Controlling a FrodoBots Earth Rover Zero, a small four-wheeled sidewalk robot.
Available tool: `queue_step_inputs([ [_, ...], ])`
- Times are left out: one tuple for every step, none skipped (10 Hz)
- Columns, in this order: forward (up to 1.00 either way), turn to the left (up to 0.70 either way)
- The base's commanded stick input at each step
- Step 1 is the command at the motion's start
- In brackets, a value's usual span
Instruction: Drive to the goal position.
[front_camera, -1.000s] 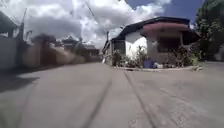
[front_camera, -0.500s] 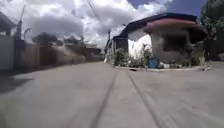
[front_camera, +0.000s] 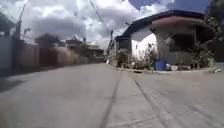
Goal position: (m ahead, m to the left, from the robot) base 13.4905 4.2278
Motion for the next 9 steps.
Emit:
queue_step_inputs([
  [1.0,-0.14],
  [1.0,0.0],
  [1.0,0.0],
  [1.0,0.0],
  [1.0,0.0],
  [1.0,0.0],
  [1.0,0.0],
  [1.0,0.0],
  [1.0,0.0],
])
